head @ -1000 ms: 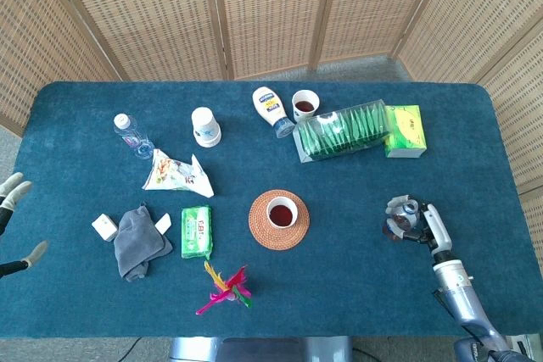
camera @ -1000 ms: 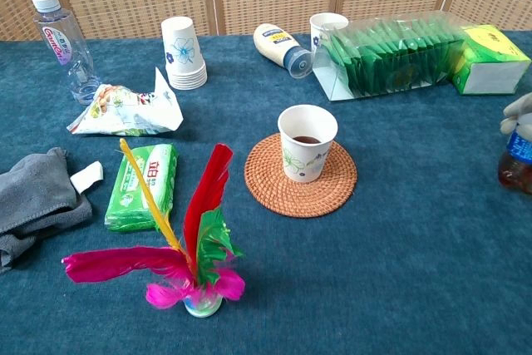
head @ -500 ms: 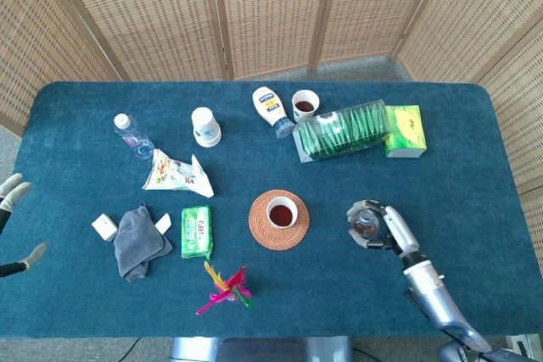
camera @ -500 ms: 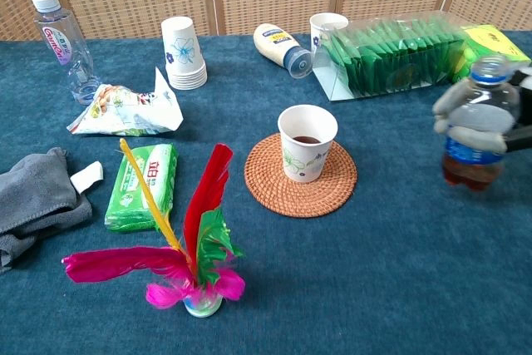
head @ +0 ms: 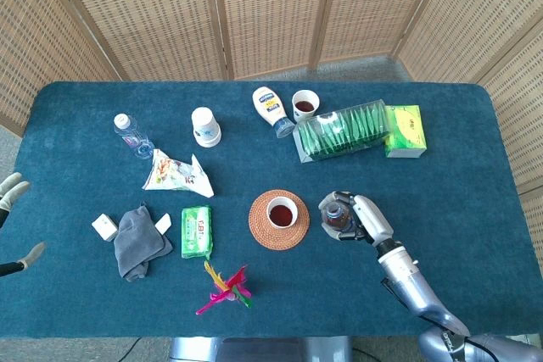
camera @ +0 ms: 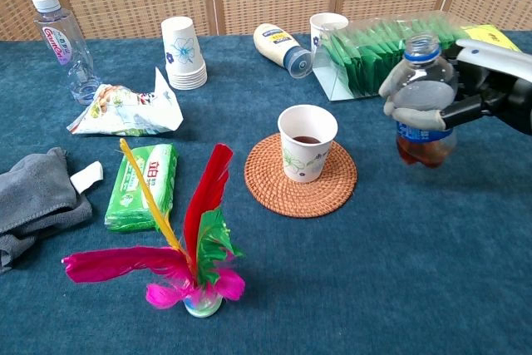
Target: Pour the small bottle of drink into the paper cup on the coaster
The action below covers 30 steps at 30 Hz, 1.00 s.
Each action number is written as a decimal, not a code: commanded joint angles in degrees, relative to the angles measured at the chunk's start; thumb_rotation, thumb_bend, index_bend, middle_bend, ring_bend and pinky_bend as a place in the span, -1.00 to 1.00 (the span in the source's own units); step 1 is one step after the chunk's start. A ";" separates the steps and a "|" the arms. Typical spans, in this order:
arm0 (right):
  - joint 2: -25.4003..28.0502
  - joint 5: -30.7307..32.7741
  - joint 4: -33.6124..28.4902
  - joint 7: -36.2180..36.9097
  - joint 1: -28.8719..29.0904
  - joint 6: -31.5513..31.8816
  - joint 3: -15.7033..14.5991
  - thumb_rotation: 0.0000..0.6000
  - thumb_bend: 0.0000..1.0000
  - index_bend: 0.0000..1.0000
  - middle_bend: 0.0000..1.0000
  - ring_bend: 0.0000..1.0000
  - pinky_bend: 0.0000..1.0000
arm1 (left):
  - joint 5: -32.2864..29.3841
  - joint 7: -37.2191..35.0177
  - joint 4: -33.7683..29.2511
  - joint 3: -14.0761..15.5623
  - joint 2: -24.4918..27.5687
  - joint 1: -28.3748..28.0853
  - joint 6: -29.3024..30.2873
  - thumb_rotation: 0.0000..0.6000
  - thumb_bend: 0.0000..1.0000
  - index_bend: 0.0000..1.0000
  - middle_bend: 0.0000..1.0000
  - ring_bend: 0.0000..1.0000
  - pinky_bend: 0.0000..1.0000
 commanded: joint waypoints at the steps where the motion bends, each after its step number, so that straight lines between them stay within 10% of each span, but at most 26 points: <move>1: -0.75 0.66 0.20 -2.38 0.90 -0.73 0.37 1.00 0.48 -0.02 0.17 -0.34 0.27 | 0.03 -0.07 0.04 0.03 0.02 -0.01 0.00 1.00 -0.34 -1.00 -1.00 -1.00 -1.00; 30: -5.58 7.70 -3.73 -34.48 4.65 1.80 3.16 1.00 0.44 -0.02 0.17 -0.33 0.27 | 0.32 -1.59 0.33 0.39 0.61 -0.10 -0.10 1.00 -0.34 -1.00 -1.00 -1.00 -1.00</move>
